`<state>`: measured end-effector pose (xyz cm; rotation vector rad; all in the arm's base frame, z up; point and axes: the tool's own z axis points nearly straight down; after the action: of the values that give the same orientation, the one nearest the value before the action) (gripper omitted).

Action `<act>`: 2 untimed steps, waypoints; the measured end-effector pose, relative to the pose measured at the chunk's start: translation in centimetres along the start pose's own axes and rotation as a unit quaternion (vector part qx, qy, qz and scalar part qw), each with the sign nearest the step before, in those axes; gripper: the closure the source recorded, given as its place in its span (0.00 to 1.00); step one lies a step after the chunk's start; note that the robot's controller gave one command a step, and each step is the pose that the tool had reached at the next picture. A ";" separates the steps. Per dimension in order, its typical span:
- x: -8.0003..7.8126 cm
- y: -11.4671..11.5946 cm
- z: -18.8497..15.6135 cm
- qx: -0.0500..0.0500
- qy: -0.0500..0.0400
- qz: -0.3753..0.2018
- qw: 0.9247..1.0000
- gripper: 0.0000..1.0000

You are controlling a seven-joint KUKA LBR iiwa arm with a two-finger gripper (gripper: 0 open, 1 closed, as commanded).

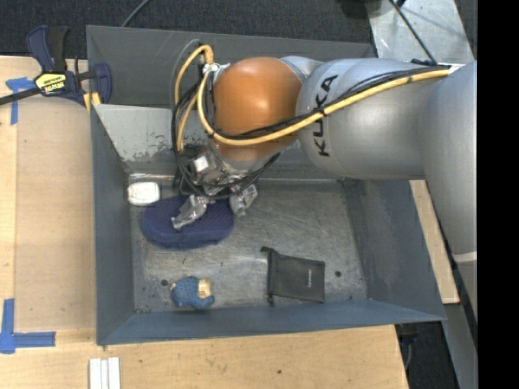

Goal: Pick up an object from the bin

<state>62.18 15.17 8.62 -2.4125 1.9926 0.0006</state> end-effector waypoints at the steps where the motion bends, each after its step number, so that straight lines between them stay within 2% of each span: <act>1: 3.9 3.6 0.4 0.009 -0.004 -0.157 0.987 0.00; 2: 3.0 3.8 0.5 0.010 0.002 -0.163 0.987 0.00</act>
Offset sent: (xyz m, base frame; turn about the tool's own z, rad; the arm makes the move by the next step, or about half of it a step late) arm -0.0340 -0.0543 -0.0162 -0.3213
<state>58.97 11.54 8.07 -2.6934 1.5675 -0.0253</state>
